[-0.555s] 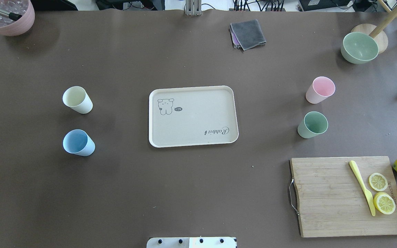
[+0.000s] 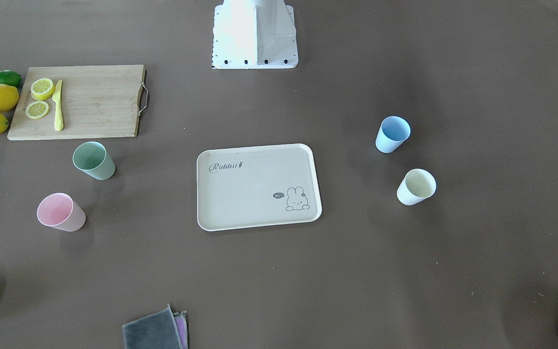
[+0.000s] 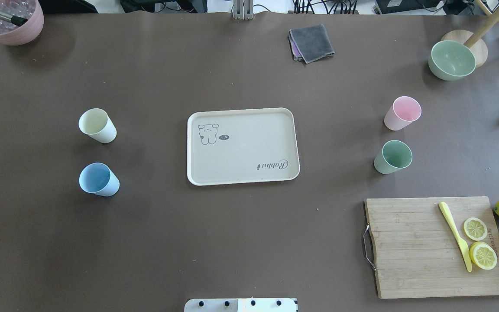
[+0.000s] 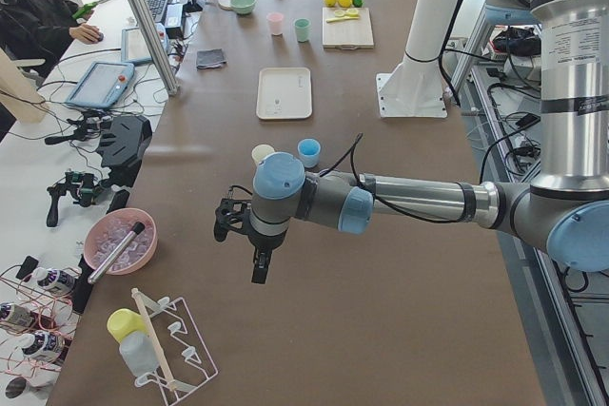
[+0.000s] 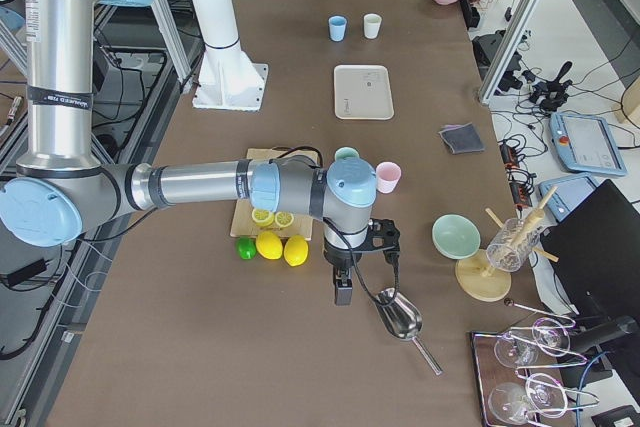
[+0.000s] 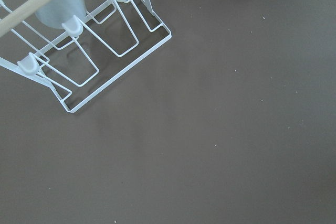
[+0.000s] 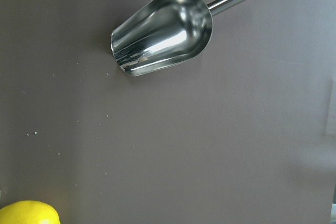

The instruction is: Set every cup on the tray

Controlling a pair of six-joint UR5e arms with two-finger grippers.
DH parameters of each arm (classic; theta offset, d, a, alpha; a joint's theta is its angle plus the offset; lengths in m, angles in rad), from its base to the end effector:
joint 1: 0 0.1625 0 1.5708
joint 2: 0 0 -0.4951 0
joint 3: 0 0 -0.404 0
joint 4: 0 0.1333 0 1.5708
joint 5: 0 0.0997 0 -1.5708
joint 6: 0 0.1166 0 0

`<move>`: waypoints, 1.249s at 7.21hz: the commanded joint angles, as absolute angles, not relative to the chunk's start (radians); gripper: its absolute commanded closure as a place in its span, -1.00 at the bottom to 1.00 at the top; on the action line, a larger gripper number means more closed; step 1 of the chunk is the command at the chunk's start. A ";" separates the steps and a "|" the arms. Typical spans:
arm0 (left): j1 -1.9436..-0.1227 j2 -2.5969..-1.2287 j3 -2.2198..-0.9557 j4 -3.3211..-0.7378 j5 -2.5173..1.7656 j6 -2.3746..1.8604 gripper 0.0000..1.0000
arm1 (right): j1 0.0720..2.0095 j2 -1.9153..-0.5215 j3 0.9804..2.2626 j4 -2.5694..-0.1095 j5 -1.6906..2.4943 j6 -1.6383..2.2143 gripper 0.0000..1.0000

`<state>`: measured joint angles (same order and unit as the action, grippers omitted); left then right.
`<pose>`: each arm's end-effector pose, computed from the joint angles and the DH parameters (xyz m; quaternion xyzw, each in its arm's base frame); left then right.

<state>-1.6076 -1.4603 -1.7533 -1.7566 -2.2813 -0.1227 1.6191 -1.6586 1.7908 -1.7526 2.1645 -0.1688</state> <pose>-0.0744 -0.4649 0.6856 0.1056 0.3498 -0.0295 0.9304 0.0898 -0.4480 0.7039 0.0081 -0.2933 -0.0503 0.9547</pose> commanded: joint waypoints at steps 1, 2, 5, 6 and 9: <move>-1.608 -1.460 -1.756 -1.758 -2.283 -0.123 -0.96 | 1.608 -1.646 1.792 -1.752 2.167 -0.167 -1.00; -1.608 -1.462 -1.758 -1.758 -2.283 -0.123 -0.96 | 1.608 -1.646 1.789 -1.753 2.168 -0.167 -1.00; -1.608 -1.466 -1.756 -1.763 -2.290 -0.123 -0.96 | 1.608 -1.652 1.795 -1.753 2.168 -0.169 -1.00; -1.608 -1.466 -1.756 -1.764 -2.293 -0.123 -0.96 | 1.608 -1.652 1.796 -1.753 2.168 -0.169 -1.00; -1.608 -1.480 -1.755 -1.764 -2.293 -0.123 -0.96 | 1.608 -1.652 1.795 -1.753 2.171 -0.169 -1.00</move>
<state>-1.6076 -1.4720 -1.7560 -1.7650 -2.2931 -0.1227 1.6076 -1.6511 1.7945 -1.7533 2.1689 -0.1677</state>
